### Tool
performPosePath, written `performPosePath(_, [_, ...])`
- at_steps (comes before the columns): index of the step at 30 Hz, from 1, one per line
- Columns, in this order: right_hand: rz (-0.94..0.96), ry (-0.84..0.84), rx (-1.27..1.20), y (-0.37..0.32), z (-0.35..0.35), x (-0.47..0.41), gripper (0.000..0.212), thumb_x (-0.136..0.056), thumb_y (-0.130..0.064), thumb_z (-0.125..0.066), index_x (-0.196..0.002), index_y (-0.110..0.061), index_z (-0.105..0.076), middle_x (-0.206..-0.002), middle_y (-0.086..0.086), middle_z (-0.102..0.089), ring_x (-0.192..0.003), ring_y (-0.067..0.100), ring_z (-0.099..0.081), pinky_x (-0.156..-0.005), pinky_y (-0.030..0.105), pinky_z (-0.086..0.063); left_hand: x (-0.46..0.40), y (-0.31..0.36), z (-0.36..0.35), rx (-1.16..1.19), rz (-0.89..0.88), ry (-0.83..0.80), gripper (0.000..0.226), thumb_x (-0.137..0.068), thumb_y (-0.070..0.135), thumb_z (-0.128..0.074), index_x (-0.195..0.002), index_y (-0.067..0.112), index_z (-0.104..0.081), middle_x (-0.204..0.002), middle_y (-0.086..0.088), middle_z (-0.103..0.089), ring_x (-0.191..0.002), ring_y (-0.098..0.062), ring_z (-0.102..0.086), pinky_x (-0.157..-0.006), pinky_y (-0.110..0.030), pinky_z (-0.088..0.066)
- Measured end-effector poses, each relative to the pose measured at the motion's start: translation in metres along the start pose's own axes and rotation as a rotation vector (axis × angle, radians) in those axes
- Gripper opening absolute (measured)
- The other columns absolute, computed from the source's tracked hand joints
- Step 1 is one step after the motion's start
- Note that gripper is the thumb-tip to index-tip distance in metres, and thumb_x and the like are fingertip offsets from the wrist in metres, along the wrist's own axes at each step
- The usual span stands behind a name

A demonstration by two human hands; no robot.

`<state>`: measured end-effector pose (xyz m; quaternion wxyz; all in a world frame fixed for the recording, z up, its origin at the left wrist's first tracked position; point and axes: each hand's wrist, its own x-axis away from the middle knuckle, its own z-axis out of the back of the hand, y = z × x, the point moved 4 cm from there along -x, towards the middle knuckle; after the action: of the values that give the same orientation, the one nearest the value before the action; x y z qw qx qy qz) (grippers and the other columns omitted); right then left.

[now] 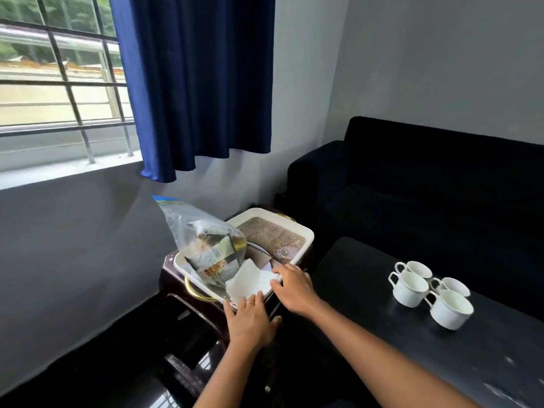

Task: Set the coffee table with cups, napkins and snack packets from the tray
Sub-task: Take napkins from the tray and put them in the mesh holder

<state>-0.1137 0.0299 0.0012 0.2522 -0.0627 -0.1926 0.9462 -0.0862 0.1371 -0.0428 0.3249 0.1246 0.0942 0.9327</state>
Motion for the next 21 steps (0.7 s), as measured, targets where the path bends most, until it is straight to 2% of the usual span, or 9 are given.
performPosePath(4, [0.012,-0.07,0.118,-0.007,-0.011,-0.021,0.042,-0.095,-0.031,-0.04,-0.131,-0.01,-0.048,-0.139,0.01,-0.047,-0.131,0.025,-0.039,-0.106,0.038,-0.028,0.001,0.003,0.001,-0.013,0.004,-0.002,0.077,-0.092,0.058,-0.038,-0.151,0.016,-0.012,-0.158,-0.002,-0.023,-0.147,-0.02,-0.014,-0.114,-0.059,0.006])
performPosePath(9, [-0.062,-0.178,0.191,-0.007,-0.032,-0.035,0.05,-0.094,-0.042,-0.045,-0.129,-0.006,-0.047,-0.137,0.015,-0.047,-0.131,0.03,-0.038,-0.105,0.042,-0.031,0.003,0.005,0.004,0.006,0.02,-0.016,0.076,-0.092,0.056,-0.04,-0.151,0.015,-0.013,-0.158,-0.002,-0.023,-0.147,-0.021,-0.014,-0.113,-0.061,0.007])
performPosePath(13, [-0.102,-0.135,0.213,-0.009,-0.038,-0.044,0.055,-0.09,-0.043,-0.054,-0.13,-0.007,-0.047,-0.14,0.015,-0.041,-0.134,0.03,-0.034,-0.107,0.04,-0.029,0.003,0.006,0.005,0.022,0.028,-0.032,0.077,-0.092,0.055,-0.041,-0.15,0.013,-0.014,-0.158,-0.003,-0.022,-0.146,-0.021,-0.014,-0.113,-0.061,0.007])
performPosePath(15, [-0.111,-0.106,0.216,-0.009,-0.039,-0.047,0.054,-0.087,-0.042,-0.059,-0.128,-0.009,-0.049,-0.138,0.012,-0.045,-0.133,0.028,-0.036,-0.106,0.039,-0.029,0.003,0.006,0.005,0.025,0.03,-0.031,0.077,-0.092,0.055,-0.041,-0.15,0.012,-0.014,-0.158,-0.003,-0.021,-0.146,-0.02,-0.013,-0.113,-0.061,0.007])
performPosePath(21, [-0.145,-0.045,0.143,-0.009,-0.044,-0.047,0.035,-0.087,-0.036,-0.059,-0.114,-0.013,-0.055,-0.124,0.008,-0.061,-0.124,0.027,-0.047,-0.099,0.037,-0.03,0.005,0.006,0.006,0.038,0.032,-0.005,0.074,-0.091,0.053,-0.043,-0.147,0.01,-0.02,-0.154,-0.003,-0.028,-0.144,-0.019,-0.018,-0.113,-0.062,0.005])
